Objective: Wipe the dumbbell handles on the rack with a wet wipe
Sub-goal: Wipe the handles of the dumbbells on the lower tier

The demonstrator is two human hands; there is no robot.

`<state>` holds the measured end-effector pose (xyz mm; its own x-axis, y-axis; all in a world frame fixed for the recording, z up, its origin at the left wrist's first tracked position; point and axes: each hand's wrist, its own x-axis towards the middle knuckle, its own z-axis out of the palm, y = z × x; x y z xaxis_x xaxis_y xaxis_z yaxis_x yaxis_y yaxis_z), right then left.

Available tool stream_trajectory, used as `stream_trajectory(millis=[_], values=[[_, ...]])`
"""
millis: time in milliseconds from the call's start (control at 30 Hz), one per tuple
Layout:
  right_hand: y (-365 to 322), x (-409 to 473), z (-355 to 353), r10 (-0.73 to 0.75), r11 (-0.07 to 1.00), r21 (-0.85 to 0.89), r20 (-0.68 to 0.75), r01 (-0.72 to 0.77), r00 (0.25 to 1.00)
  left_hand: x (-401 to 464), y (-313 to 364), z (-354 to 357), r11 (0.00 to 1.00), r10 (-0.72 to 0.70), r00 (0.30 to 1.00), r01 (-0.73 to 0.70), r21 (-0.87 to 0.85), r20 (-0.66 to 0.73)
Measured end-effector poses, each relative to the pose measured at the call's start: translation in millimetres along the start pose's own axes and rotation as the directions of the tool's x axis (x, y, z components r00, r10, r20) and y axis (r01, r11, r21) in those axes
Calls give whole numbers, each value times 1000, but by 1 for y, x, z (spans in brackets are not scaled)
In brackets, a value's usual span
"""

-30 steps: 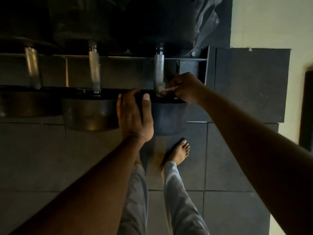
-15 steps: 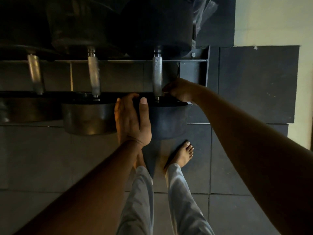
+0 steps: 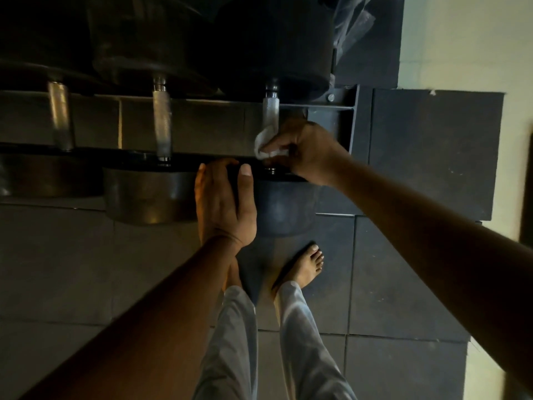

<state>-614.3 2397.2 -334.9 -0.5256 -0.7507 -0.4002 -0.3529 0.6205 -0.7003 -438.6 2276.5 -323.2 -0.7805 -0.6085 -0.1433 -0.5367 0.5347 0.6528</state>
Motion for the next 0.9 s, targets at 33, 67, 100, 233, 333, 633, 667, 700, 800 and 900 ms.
stream_trajectory(millis=[33,67,100,233,333,633,667,700,800,900], values=[[-2,1,-3,-7,999,-44,43,9,999,0,-1,0,1000,-10,1000,10,-5,10],[-3,3,-7,-19,995,-92,83,26,996,0,-1,0,1000,-20,1000,20,-9,19],[-5,5,-11,-32,988,-145,111,48,993,0,-1,0,1000,-26,999,27,-10,24],[-11,7,-21,-160,911,-367,105,188,982,0,0,-1,1000,-8,1000,8,-16,10],[-8,8,-16,-237,885,-407,23,225,971,0,-1,0,1000,-14,1000,15,-9,2],[1,33,-22,-129,955,-295,-443,-8,887,2,-7,4,1000,-15,1000,15,-3,-10],[2,36,-20,-117,959,-282,-468,-22,876,2,-7,4,1000,-19,1000,19,-7,-5],[3,37,-17,-105,963,-267,-486,-33,867,2,-7,4,1000,-10,1000,10,-11,-7],[4,37,-12,-73,981,-190,-510,-29,857,2,-4,3,999,39,999,-40,-16,-36],[1,37,-8,-35,980,-185,-510,-70,860,3,-3,3,998,52,998,-53,-16,-39]])
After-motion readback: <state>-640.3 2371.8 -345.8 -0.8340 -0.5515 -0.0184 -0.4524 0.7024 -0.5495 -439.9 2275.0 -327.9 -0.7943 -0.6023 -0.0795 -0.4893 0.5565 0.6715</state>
